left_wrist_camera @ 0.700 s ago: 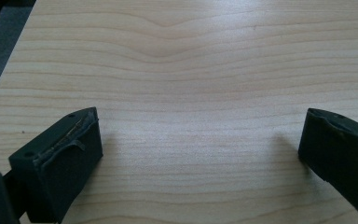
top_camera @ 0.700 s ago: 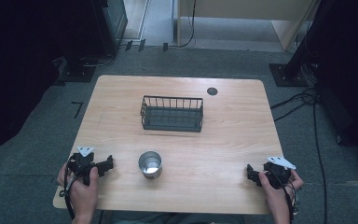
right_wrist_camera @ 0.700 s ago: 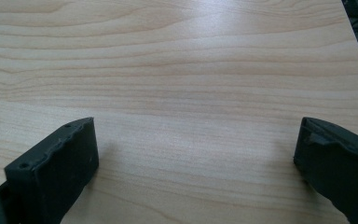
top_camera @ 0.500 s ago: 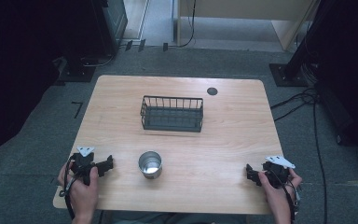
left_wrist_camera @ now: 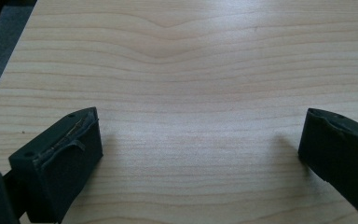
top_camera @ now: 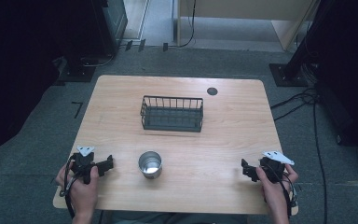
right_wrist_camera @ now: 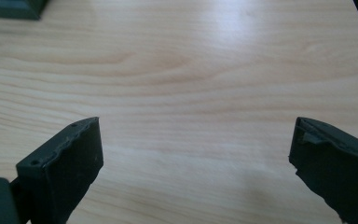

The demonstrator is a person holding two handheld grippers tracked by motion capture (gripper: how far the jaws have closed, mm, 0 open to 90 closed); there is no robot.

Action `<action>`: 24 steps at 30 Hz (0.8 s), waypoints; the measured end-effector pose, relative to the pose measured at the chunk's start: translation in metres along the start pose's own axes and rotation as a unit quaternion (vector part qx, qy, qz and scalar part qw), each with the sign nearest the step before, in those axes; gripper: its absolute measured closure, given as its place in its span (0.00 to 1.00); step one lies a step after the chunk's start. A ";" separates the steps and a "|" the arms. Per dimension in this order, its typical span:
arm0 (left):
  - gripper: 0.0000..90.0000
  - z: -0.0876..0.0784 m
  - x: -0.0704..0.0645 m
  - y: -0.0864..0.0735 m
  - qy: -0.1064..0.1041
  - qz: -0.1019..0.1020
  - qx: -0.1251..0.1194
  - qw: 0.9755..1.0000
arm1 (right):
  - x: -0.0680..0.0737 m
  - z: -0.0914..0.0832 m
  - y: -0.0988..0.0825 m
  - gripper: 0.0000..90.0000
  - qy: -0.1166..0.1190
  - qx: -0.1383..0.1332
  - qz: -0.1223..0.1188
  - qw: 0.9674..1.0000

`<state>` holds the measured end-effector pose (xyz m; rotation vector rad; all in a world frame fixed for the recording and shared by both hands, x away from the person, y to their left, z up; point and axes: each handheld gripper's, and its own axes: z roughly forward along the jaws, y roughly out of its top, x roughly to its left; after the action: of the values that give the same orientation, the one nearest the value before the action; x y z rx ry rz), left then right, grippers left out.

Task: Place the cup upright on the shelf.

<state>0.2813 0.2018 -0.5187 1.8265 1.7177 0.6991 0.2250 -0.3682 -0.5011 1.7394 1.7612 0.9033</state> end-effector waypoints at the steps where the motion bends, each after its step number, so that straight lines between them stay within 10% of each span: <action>1: 0.00 0.000 0.000 0.000 0.001 -0.001 0.000 1.000 | 0.004 0.000 0.003 0.03 0.004 -0.003 -0.002 1.000; 24: 0.00 0.000 0.000 0.000 0.001 -0.001 0.000 1.000 | 0.085 -0.001 0.039 0.03 0.080 -0.034 -0.060 0.994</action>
<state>0.2814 0.2016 -0.5188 1.8246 1.7199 0.7010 0.2450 -0.2850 -0.4622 1.5371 1.8919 1.0620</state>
